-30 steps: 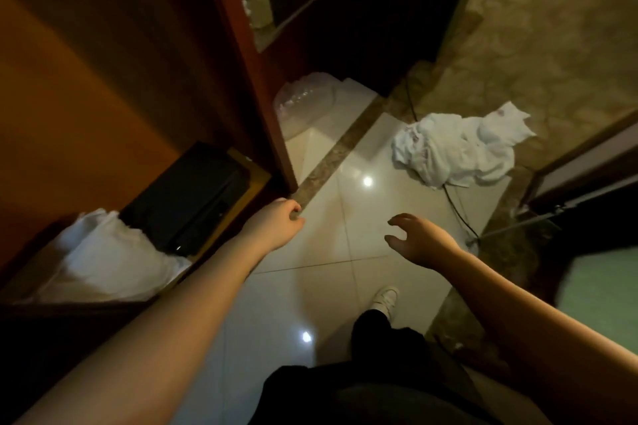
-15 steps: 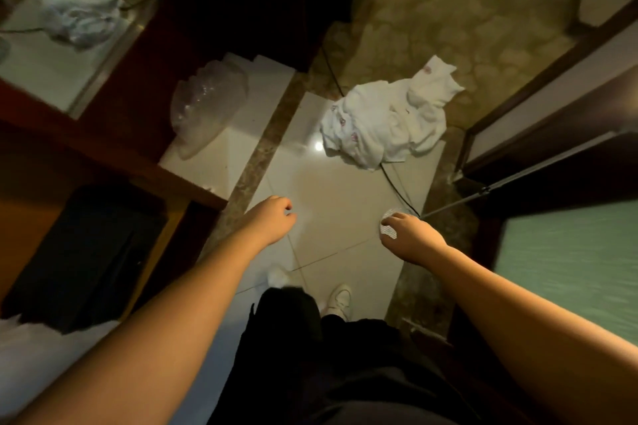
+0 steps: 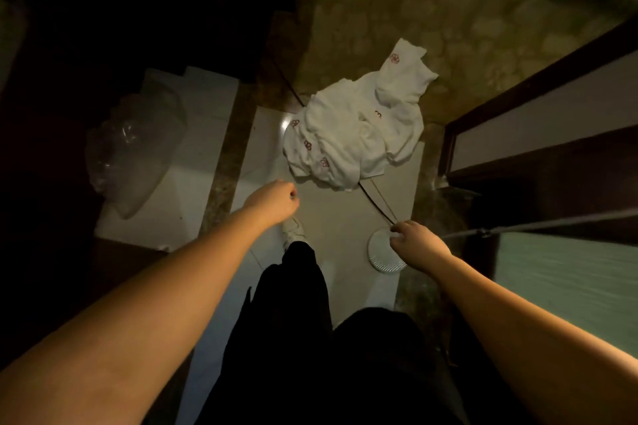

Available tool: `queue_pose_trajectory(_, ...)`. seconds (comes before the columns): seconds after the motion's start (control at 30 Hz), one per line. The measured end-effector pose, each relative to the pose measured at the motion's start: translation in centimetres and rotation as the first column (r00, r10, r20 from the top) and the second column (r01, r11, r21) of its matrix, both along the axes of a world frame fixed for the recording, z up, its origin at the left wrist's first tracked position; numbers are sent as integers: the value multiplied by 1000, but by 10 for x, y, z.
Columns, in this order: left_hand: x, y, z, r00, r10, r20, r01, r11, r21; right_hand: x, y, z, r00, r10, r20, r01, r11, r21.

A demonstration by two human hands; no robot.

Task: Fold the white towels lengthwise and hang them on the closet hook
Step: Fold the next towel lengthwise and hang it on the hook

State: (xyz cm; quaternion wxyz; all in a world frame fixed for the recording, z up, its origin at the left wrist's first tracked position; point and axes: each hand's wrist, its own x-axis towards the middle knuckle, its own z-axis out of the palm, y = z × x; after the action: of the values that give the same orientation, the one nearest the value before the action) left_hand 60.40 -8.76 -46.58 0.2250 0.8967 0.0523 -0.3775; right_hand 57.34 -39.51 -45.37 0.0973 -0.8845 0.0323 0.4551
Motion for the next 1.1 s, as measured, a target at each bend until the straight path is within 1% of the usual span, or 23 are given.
queue_pose_trajectory(0.13, 76, 9, -35, 996, -81, -46, 83, 996, 44, 62, 14, -38, 995, -92, -41, 93, 996, 15)
queue_pose_trajectory(0.23, 120, 9, -75, 987, -129, -101, 135, 989, 55, 106, 20, -85, 980, -177, -95, 181, 983, 37)
queue_pose_trajectory(0.4, 175, -9, -163, 978, -162, -133, 172, 983, 66, 171, 28, -190, 934, -335, -124, 347, 932, 99)
queue_pose_trajectory(0.5, 203, -27, -220, 983, -115, -142, 123, 991, 51, 211, 25, -257, 916, -375, -144, 394, 910, 131)
queue_pose_trajectory(0.6, 229, -47, -278, 985, 8, -170, 0, 999, 46, 244, 19, -320, 925, -353, -142, 372, 918, 140)
queue_pose_trajectory(0.67, 246, -56, -316, 978, 128, -163, -126, 992, 28, 266, 17, -358, 939, -324, -118, 339, 930, 140)
queue_pose_trajectory(0.73, 261, -61, -354, 954, 263, -144, -267, 964, -8, 288, 20, -392, 939, -334, -84, 344, 925, 162)
queue_pose_trajectory(0.8, 275, -64, -390, 885, 439, -157, -452, 890, -58, 308, 24, -421, 909, -414, -48, 414, 883, 220)
queue_pose_trajectory(0.83, 281, -66, -407, 824, 535, -186, -556, 827, -84, 316, 27, -434, 880, -474, -40, 467, 846, 256)
queue_pose_trajectory(0.9, 289, -71, -433, 674, 688, -267, -733, 669, -125, 328, 34, -455, 802, -594, -66, 579, 746, 330)
queue_pose_trajectory(0.97, 294, -77, -453, 555, 763, -332, -830, 534, -160, 337, 40, -473, 734, -673, -91, 655, 667, 356)
queue_pose_trajectory(1.0, 294, -80, -460, 527, 781, -334, -849, 496, -181, 341, 42, -478, 714, -694, -94, 677, 650, 344)
queue_pose_trajectory(1.03, 294, -82, -467, 530, 790, -309, -848, 491, -200, 342, 42, -482, 705, -704, -91, 688, 646, 330)
queue_pose_trajectory(1.1, 289, -87, -472, 596, 764, -247, -803, 561, -203, 337, 41, -481, 715, -696, -67, 672, 657, 343)
